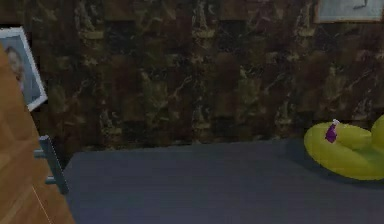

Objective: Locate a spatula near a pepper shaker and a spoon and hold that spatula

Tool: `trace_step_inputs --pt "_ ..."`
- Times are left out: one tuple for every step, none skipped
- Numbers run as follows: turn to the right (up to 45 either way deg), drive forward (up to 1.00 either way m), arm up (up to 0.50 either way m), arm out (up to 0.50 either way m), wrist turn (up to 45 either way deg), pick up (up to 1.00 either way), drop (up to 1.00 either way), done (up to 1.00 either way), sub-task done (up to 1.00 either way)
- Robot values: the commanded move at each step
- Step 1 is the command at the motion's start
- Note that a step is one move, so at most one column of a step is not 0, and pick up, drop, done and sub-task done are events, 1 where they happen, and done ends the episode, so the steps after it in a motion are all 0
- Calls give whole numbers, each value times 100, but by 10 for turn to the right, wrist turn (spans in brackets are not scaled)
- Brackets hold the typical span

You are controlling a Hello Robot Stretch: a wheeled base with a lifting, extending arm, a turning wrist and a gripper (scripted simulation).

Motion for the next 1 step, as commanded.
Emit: trace_step_inputs --pt "0 30 0 0 0 0 0 0 0"
